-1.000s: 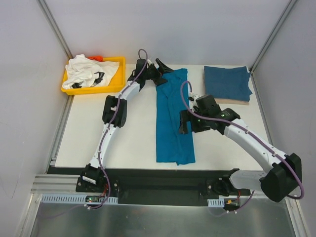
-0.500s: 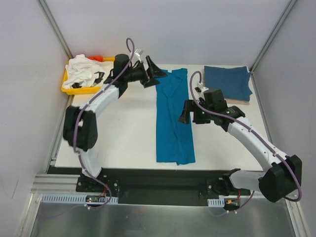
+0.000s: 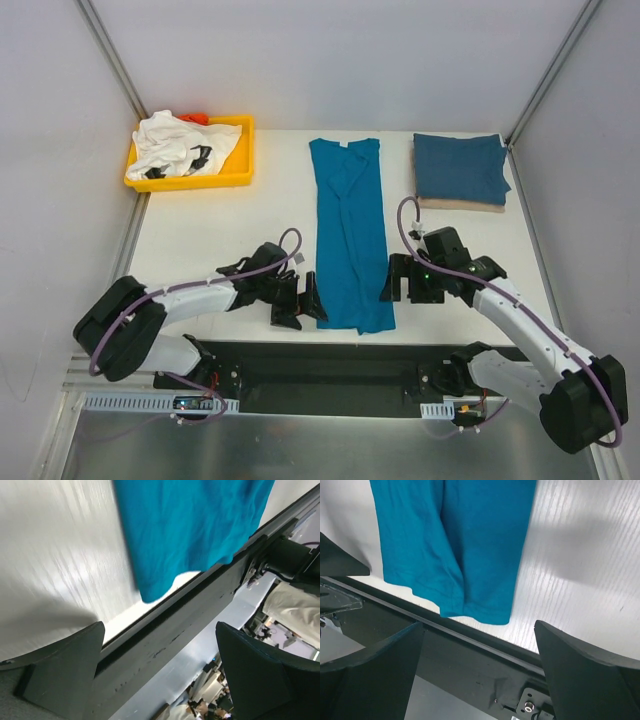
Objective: Fold and stack the t-shirts
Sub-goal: Grab the bottom of the folded rectangular tshirt with both arms
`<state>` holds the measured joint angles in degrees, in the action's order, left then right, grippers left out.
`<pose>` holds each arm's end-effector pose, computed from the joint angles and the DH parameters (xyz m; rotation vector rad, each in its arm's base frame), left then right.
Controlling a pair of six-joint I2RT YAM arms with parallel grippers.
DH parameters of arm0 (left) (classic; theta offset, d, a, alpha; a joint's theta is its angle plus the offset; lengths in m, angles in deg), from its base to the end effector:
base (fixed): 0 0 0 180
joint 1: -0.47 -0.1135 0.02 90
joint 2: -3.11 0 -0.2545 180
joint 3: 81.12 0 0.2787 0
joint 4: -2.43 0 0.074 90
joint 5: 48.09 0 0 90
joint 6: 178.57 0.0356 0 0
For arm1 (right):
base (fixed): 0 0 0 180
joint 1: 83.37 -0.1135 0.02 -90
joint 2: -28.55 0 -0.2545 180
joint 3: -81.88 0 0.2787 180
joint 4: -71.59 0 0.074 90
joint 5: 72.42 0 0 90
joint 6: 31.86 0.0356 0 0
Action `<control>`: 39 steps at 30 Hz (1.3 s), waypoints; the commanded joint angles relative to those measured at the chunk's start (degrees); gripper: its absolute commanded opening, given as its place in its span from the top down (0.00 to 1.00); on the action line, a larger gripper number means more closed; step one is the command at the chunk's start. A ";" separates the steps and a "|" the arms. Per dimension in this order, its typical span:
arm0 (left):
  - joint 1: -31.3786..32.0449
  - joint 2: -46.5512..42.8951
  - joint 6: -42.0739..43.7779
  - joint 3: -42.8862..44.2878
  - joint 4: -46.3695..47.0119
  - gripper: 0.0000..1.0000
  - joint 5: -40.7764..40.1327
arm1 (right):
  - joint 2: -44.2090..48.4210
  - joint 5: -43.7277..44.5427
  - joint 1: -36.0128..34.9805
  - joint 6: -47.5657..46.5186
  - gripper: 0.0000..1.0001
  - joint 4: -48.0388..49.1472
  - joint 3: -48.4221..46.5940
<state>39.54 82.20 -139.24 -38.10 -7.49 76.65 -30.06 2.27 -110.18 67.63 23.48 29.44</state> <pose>0.1959 -0.1852 0.1250 0.0663 2.7020 -1.3590 0.1991 0.1111 0.2128 -0.4969 2.5232 0.5860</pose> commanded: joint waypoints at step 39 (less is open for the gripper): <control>9.53 7.92 -0.92 7.20 -4.88 1.00 -14.53 | -14.25 -8.34 0.97 5.18 0.99 9.49 11.44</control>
<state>48.54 91.60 -140.44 -31.28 -10.49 63.89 -42.71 -6.47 -109.48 71.24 31.17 39.47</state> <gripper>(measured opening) 0.011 0.113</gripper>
